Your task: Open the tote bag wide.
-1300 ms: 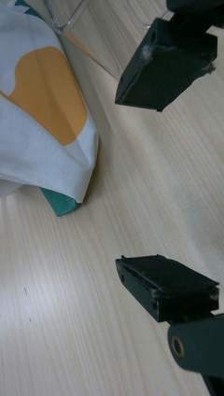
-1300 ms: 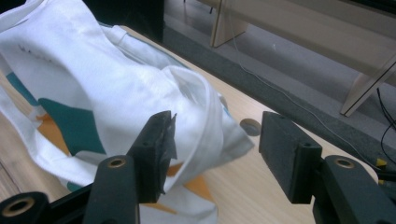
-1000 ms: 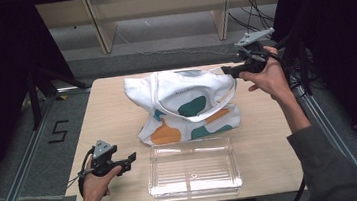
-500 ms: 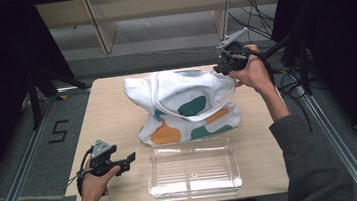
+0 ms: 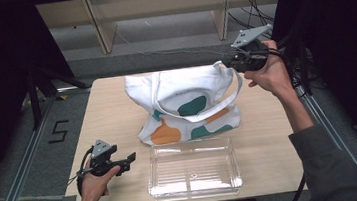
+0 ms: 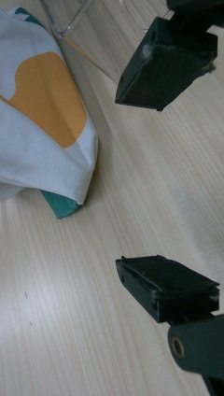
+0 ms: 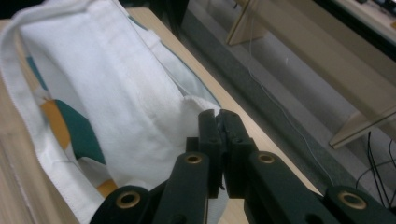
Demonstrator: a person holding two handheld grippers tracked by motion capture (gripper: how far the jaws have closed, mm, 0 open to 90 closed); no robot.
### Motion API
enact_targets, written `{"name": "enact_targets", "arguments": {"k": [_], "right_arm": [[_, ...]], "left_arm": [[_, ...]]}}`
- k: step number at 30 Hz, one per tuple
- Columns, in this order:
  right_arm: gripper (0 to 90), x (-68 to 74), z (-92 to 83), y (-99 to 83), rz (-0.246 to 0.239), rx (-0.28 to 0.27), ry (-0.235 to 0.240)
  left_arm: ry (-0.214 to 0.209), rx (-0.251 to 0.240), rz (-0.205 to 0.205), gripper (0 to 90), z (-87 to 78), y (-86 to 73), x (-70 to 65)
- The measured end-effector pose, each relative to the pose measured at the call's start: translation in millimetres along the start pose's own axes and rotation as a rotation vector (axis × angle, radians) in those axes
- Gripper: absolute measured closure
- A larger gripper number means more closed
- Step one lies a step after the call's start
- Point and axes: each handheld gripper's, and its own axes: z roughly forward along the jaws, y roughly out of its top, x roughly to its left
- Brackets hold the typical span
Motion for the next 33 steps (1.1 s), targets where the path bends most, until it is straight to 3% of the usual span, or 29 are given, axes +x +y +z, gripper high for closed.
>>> {"name": "enact_targets", "arguments": {"k": [4, 7, 10, 11, 16, 18, 25, 29, 33], "right_arm": [[89.0, 7.8, -14.8, -10.2, -0.031, -0.053, 0.0], [89.0, 17.9, -14.8, -23.9, -0.002, -0.077, 0.03], [89.0, 30.2, 4.9, -47.7, 0.011, -0.072, 0.067], [89.0, 30.2, 4.9, -47.7, 0.011, -0.072, 0.067], [89.0, 36.0, 37.0, -77.5, 0.054, -0.023, 0.119], [88.9, 40.8, 48.6, -88.8, 0.074, -0.031, 0.141], [88.9, 53.1, 66.7, -104.8, 0.089, -0.001, 0.166], [88.9, 59.8, 87.1, -120.2, 0.119, 0.01, 0.217], [88.9, 65.1, 95.8, -122.1, 0.122, 0.017, 0.237]], "left_arm": [[-0.004, -0.015, 0.003, 17.0, -2.1, 1.2, -0.6], [-0.012, -0.017, 0.007, 17.1, -1.8, 2.6, 0.5], [-0.017, -0.02, 0.006, 18.5, -1.3, 3.3, 0.8], [-0.019, -0.019, 0.009, 18.5, -1.3, 3.2, 1.0], [-0.036, -0.03, 0.029, 18.5, -2.5, 4.5, 1.9], [-0.041, -0.032, 0.026, 18.4, -2.9, 4.7, 2.3], [-0.048, -0.035, 0.03, 18.4, -2.9, 5.4, 1.1], [-0.056, -0.036, 0.031, 18.7, -3.0, 6.6, 1.7], [-0.076, -0.059, 0.018, 22.3, -5.4, 12.7, 2.4]]}}
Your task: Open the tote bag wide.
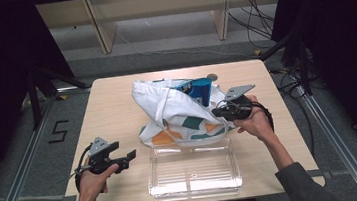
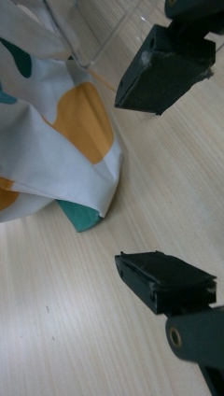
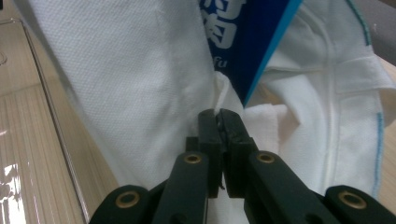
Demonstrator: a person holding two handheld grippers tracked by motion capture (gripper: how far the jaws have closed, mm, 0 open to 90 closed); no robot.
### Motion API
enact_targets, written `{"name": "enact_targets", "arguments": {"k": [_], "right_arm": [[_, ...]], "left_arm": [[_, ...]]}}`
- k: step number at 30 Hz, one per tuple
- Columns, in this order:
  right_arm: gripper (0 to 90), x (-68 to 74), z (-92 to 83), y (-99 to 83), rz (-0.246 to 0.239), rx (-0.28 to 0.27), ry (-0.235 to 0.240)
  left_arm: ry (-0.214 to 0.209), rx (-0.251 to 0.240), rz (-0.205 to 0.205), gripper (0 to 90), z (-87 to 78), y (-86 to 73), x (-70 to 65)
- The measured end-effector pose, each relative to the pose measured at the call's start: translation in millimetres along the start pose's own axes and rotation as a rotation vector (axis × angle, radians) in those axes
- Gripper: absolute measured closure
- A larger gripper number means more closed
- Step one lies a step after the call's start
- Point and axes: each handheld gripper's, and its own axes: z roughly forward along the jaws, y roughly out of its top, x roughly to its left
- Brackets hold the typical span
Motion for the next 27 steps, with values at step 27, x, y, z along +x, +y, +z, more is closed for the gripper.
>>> {"name": "enact_targets", "arguments": {"k": [27], "right_arm": [[88.3, 0.7, -7.0, 2.4, 0.006, -0.036, -0.003]], "left_arm": [[-0.227, 0.026, 0.174, 47.7, 36.7, 146.2, -66.5]]}}
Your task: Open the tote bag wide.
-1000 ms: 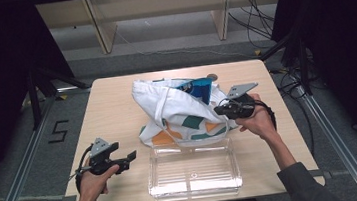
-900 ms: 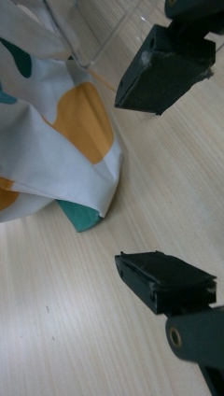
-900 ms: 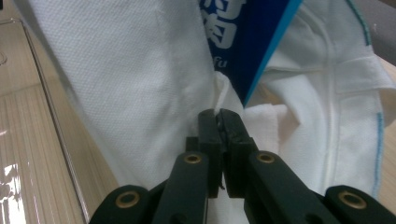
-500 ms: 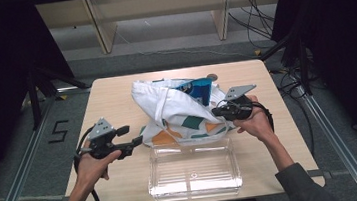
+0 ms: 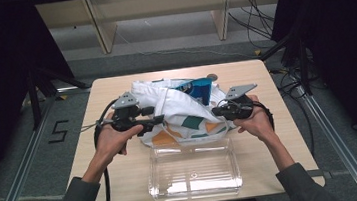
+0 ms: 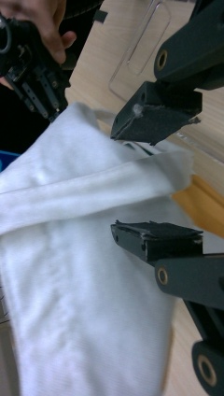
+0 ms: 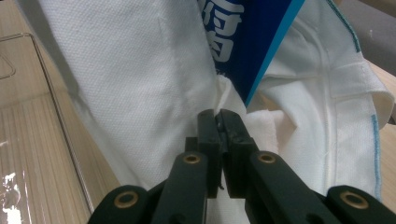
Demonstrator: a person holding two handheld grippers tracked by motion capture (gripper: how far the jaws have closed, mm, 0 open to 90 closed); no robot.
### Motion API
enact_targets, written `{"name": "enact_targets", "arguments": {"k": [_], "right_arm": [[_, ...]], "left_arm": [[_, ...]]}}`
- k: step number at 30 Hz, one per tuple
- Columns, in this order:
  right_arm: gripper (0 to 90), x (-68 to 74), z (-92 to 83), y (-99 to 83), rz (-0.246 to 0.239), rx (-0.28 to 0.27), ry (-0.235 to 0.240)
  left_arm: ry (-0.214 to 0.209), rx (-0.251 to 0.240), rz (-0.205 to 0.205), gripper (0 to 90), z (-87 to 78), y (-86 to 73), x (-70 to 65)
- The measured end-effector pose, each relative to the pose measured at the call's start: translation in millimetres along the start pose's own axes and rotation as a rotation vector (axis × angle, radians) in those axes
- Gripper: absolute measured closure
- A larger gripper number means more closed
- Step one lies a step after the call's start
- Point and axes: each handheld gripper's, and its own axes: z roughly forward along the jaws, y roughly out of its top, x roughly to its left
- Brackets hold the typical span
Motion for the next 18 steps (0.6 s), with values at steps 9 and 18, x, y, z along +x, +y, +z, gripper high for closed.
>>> {"name": "enact_targets", "arguments": {"k": [9, 18], "right_arm": [[88.3, -1.1, -0.6, -0.1, 0.006, -0.026, -0.009], [88.0, 7.4, -0.2, 5.2, -0.013, -0.028, 0.005]], "left_arm": [[0.019, -0.023, 0.059, 82.2, 0.8, -5.7, 3.7], [0.028, 0.042, 0.047, 84.2, 3.3, -58.1, 19.2]]}}
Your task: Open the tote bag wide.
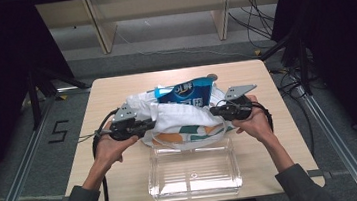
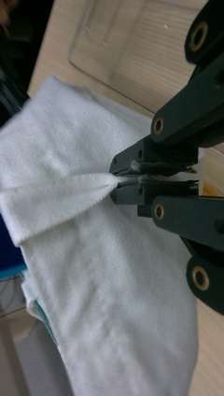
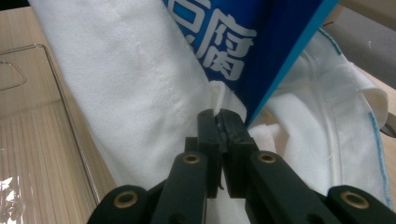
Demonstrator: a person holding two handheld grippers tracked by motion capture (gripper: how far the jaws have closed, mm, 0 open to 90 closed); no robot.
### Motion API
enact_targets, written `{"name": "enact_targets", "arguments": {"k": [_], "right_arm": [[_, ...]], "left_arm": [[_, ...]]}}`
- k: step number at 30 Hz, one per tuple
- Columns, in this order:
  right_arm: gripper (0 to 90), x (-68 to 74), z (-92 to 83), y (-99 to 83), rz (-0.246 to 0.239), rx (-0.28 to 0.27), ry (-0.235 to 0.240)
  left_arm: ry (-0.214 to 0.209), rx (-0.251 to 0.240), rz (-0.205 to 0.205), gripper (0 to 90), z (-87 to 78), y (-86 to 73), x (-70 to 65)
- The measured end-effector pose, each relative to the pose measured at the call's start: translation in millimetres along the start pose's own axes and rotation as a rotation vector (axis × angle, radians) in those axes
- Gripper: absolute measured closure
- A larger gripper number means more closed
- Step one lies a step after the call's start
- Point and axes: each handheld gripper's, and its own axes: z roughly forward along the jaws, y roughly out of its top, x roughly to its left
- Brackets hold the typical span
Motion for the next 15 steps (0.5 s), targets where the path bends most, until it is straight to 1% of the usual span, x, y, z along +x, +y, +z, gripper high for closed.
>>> {"name": "enact_targets", "arguments": {"k": [1, 2, 3, 4, 5, 6, 7, 8, 9, 10, 11, 12, 13, 14, 15], "right_arm": [[88.0, 0.0, 0.0, 0.0, 0.0, 0.0, 0.0], [87.9, 1.7, 1.4, -0.1, 0.0, -0.002, -0.002], [87.8, 3.0, 2.9, 0.2, -0.006, 0.002, 0.004], [87.7, 5.9, 6.1, 0.5, -0.015, 0.021, 0.012], [87.7, 5.9, 6.1, 0.5, -0.015, 0.021, 0.012], [87.7, 7.5, 10.0, -0.2, -0.032, 0.032, 0.01], [87.7, 7.5, 10.0, -0.2, -0.032, 0.032, 0.01], [87.7, 7.9, 11.9, -0.8, -0.031, 0.044, 0.014], [87.7, 7.5, 13.7, -1.7, -0.032, 0.058, 0.021], [87.7, 7.4, 17.0, -3.6, -0.027, 0.057, 0.022], [87.7, 6.6, 19.3, -5.4, -0.019, 0.073, 0.03], [87.7, 6.9, 21.9, -8.2, -0.005, 0.084, 0.039], [87.8, 4.6, 24.4, -10.7, -0.009, 0.089, 0.041], [87.9, 3.7, 26.6, -13.3, -0.006, 0.098, 0.042], [88.0, 2.5, 29.2, -16.2, 0.003, 0.112, 0.047]], "left_arm": [[0.0, 0.0, 0.0, 84.2, 0.0, 0.0, 0.0], [0.001, 0.007, -0.017, 84.2, 4.3, -6.1, 4.3], [0.005, 0.028, -0.019, 84.1, 8.9, -11.9, 8.3], [0.006, 0.078, -0.007, 84.0, 17.1, -22.0, 15.1], [0.006, 0.078, -0.007, 84.0, 17.1, -22.0, 15.1], [0.006, 0.081, -0.02, 84.1, 22.0, -26.5, 16.8], [-0.003, 0.117, -0.001, 84.1, 25.0, -29.9, 20.8], [0.009, 0.126, -0.004, 84.1, 29.7, -33.9, 22.2], [0.006, 0.148, -0.01, 84.1, 34.4, -37.4, 23.9], [0.009, 0.169, -0.003, 84.1, 38.7, -40.9, 26.1], [-0.007, 0.179, 0.024, 84.1, 43.3, -43.6, 30.4], [-0.006, 0.179, 0.004, 84.1, 46.4, -46.7, 30.6], [-0.009, 0.19, 0.017, 84.1, 47.7, -48.2, 32.7], [-0.012, 0.193, 0.006, 84.2, 48.8, -49.3, 33.2], [-0.009, 0.191, 0.013, 84.2, 49.2, -49.7, 33.6]]}}
